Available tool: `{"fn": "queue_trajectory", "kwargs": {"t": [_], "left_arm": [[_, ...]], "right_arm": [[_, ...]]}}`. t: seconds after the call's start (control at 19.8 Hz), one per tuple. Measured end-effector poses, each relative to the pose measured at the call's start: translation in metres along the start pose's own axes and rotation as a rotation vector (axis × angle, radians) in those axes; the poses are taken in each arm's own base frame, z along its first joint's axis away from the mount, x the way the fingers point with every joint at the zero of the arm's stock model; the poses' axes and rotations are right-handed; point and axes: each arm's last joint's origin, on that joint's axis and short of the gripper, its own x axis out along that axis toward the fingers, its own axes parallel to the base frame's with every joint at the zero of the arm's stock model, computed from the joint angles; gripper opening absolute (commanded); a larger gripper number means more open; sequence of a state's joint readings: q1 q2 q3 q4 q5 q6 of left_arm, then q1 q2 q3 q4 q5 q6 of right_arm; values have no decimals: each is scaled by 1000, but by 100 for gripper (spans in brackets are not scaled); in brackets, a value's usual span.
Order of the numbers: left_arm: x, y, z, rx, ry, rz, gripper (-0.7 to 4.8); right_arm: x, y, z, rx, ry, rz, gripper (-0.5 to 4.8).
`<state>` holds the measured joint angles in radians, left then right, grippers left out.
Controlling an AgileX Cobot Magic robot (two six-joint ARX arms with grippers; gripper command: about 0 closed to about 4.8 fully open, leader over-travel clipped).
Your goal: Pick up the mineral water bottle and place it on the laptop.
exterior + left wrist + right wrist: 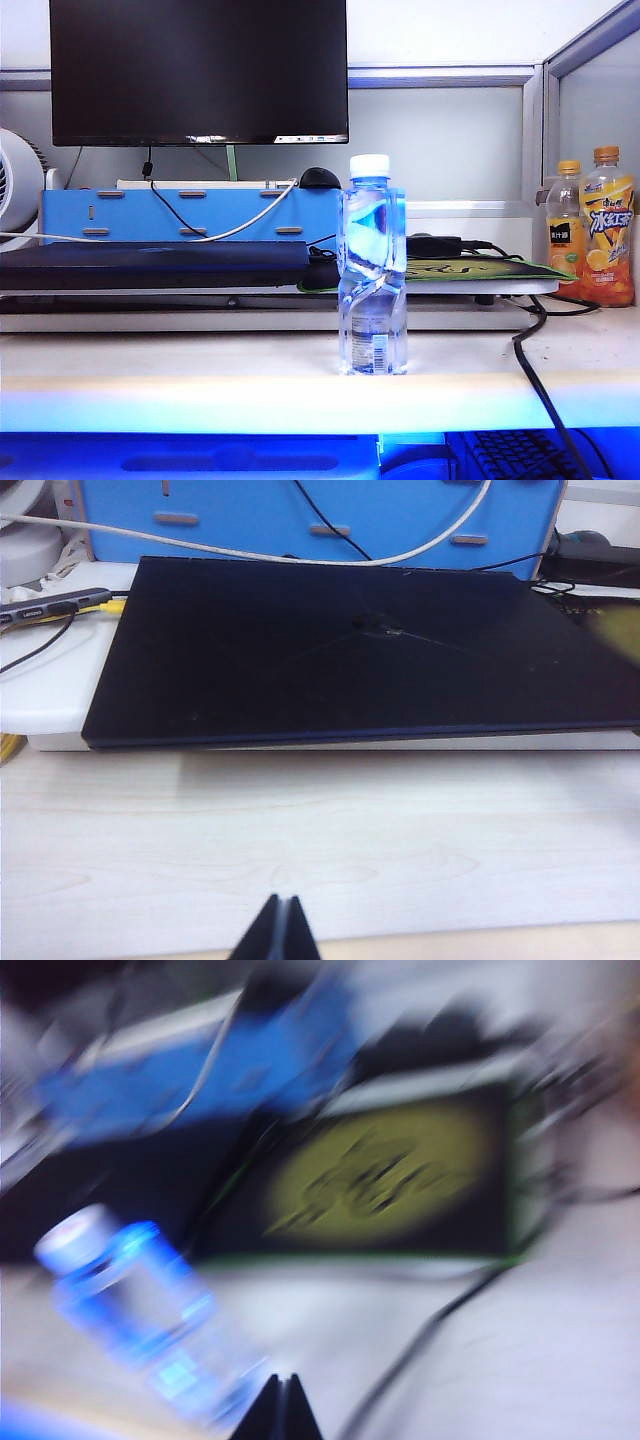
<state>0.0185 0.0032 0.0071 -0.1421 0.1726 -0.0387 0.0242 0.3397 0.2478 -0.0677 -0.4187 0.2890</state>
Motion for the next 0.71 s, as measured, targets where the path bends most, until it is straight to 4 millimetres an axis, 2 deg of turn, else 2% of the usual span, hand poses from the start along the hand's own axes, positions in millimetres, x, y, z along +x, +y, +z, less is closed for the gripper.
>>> {"fn": "queue_trajectory", "kwargs": {"t": [0.2, 0.35, 0.4, 0.45, 0.61, 0.66, 0.71], "left_arm": [[0, 0, 0, 0, -1, 0, -2], [0, 0, 0, 0, 0, 0, -2], [0, 0, 0, 0, 0, 0, -2], [0, 0, 0, 0, 0, 0, -2], [0, 0, 0, 0, 0, 0, -2], [0, 0, 0, 0, 0, 0, -2], [0, 0, 0, 0, 0, 0, -2]], "right_arm": [[34, -4, 13, 121, 244, 220, 0], [52, -10, 8, 285, 394, 333, 0], [59, -13, 0, 363, 469, 403, 17], [63, -14, -4, 390, 499, 409, 81], [77, 1, -15, 355, 571, 464, 417], [80, 9, -18, 313, 579, 465, 479], [84, 18, -20, 255, 580, 447, 479]]}}
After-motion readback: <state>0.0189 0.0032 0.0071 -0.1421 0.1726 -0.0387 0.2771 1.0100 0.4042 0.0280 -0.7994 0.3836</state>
